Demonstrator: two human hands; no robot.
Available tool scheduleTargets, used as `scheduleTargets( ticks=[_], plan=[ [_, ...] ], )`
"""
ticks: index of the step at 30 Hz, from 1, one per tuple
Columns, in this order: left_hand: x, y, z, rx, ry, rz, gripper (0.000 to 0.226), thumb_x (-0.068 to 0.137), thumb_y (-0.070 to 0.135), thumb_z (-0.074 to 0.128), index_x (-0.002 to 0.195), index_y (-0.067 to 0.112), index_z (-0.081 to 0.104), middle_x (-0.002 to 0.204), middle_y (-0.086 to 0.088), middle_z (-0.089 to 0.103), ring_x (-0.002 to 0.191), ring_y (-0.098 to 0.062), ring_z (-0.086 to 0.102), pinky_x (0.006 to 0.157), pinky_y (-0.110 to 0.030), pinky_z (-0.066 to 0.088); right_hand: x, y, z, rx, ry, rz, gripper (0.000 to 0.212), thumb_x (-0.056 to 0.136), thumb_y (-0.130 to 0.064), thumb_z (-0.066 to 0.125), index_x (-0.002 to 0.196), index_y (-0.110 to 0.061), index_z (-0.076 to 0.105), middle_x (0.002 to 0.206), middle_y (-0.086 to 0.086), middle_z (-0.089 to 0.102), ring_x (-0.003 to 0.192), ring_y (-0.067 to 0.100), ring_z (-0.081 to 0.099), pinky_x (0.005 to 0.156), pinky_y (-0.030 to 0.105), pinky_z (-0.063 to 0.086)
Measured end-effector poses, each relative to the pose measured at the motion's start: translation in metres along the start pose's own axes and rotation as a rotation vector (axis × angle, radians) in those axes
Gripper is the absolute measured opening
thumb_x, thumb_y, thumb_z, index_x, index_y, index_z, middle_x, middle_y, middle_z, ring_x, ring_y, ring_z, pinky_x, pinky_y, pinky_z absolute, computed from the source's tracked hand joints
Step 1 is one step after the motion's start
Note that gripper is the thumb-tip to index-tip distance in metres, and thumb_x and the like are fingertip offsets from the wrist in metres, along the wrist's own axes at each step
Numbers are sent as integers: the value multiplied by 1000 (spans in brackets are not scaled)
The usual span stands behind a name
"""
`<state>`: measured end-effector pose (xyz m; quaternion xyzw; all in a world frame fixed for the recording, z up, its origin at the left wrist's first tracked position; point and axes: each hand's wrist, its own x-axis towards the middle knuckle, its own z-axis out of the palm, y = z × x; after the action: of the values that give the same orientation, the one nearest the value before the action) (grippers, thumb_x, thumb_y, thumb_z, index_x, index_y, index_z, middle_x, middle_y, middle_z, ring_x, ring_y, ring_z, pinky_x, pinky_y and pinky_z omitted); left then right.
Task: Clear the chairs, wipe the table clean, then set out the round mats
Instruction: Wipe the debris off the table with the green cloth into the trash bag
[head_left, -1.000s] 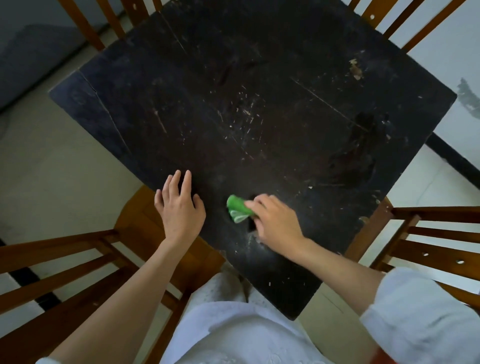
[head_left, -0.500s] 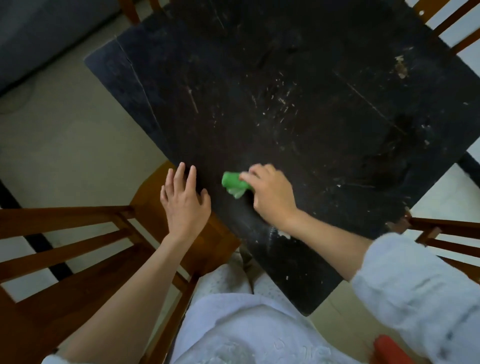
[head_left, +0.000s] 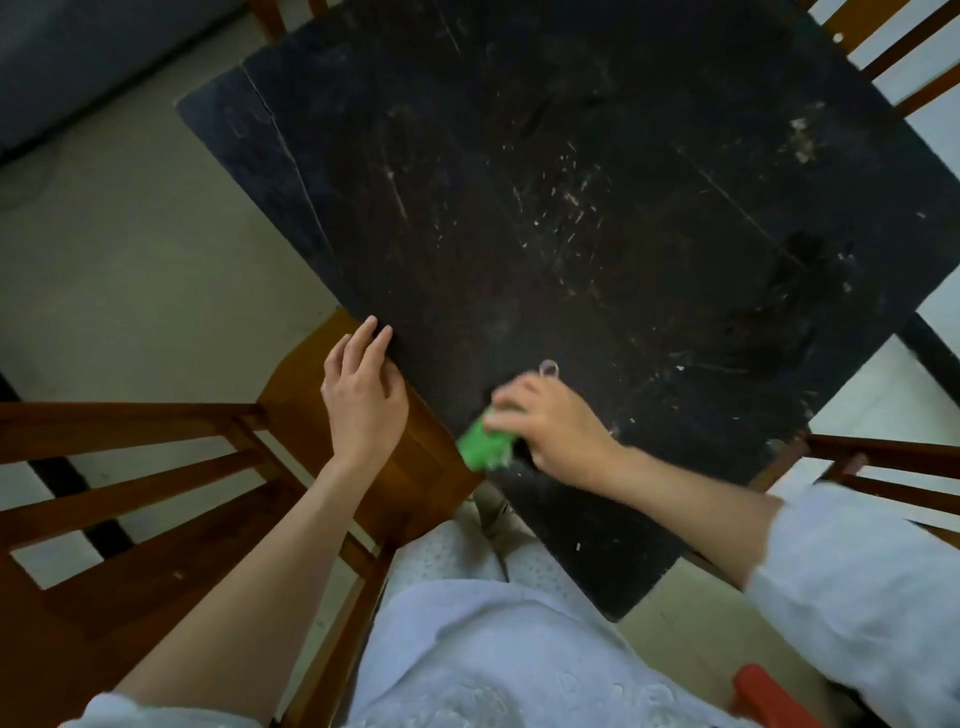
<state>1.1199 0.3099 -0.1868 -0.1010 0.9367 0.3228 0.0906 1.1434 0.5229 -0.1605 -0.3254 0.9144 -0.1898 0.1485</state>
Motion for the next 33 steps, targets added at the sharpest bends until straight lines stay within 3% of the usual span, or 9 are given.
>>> scheduleTargets(
  ticks=[4, 7, 10, 16, 18, 22, 25, 30, 33],
  plan=[
    [-6, 7, 8, 14, -15, -46, 44, 97, 19, 43, 141, 20, 39, 154, 3, 25, 143, -23, 13, 115, -46, 17, -58, -1, -14, -10, -170, -104, 42, 60, -3, 76, 97, -21, 68, 101, 3, 64, 95, 24, 60, 71, 40, 54],
    [-9, 10, 10, 3, -34, -50, 45, 97, 20, 43, 142, 21, 38, 155, 3, 22, 144, -22, 10, 115, -46, 16, -26, -1, -16, -64, -57, -119, 34, 66, -5, 64, 96, -18, 67, 101, 8, 63, 94, 28, 59, 74, 38, 49],
    [-12, 10, 6, 27, -23, -46, 44, 97, 20, 43, 141, 20, 39, 154, 2, 24, 144, -22, 11, 115, -46, 17, 4, -9, -1, -72, 18, -129, 35, 64, 1, 67, 93, -17, 68, 97, 7, 63, 91, 28, 59, 72, 37, 48],
    [-32, 20, 13, 131, -32, 30, 44, 97, 21, 44, 141, 18, 40, 154, -4, 25, 145, -24, 9, 115, -47, 12, -80, -2, -4, -31, -214, -170, 39, 61, -6, 77, 96, -22, 67, 104, 2, 63, 100, 26, 59, 79, 42, 53],
    [-41, 30, 21, 176, -61, 77, 44, 97, 24, 44, 141, 20, 39, 154, -5, 25, 145, -24, 9, 115, -46, 11, -88, -3, -11, 30, -210, -126, 38, 66, -4, 74, 99, -21, 67, 106, 3, 63, 101, 25, 58, 81, 41, 52],
    [-53, 42, 35, 240, -109, 85, 45, 97, 29, 42, 142, 23, 38, 155, -3, 23, 145, -21, 8, 114, -45, 12, -67, 12, -27, 50, 56, 121, 35, 69, 2, 64, 101, -14, 66, 101, 9, 62, 91, 29, 58, 71, 42, 49],
    [-54, 42, 35, 250, -109, 73, 46, 97, 29, 42, 142, 25, 36, 156, -1, 20, 145, -20, 7, 114, -45, 11, -39, 36, -39, 82, 157, 372, 37, 80, -1, 50, 111, -16, 64, 108, 8, 58, 99, 31, 50, 78, 44, 44],
    [-52, 43, 35, 268, -102, 81, 45, 98, 27, 42, 142, 26, 37, 155, 0, 22, 145, -20, 8, 115, -46, 14, 4, 52, -36, 147, 86, 507, 44, 86, -3, 45, 123, -24, 56, 119, 4, 51, 109, 27, 43, 90, 44, 41],
    [-53, 40, 35, 287, -103, 90, 45, 98, 26, 42, 142, 26, 37, 155, -1, 22, 145, -20, 8, 114, -46, 14, -26, 32, -20, 28, -91, 309, 46, 86, -6, 50, 127, -27, 51, 120, 2, 47, 108, 23, 42, 84, 35, 40]
  ],
)
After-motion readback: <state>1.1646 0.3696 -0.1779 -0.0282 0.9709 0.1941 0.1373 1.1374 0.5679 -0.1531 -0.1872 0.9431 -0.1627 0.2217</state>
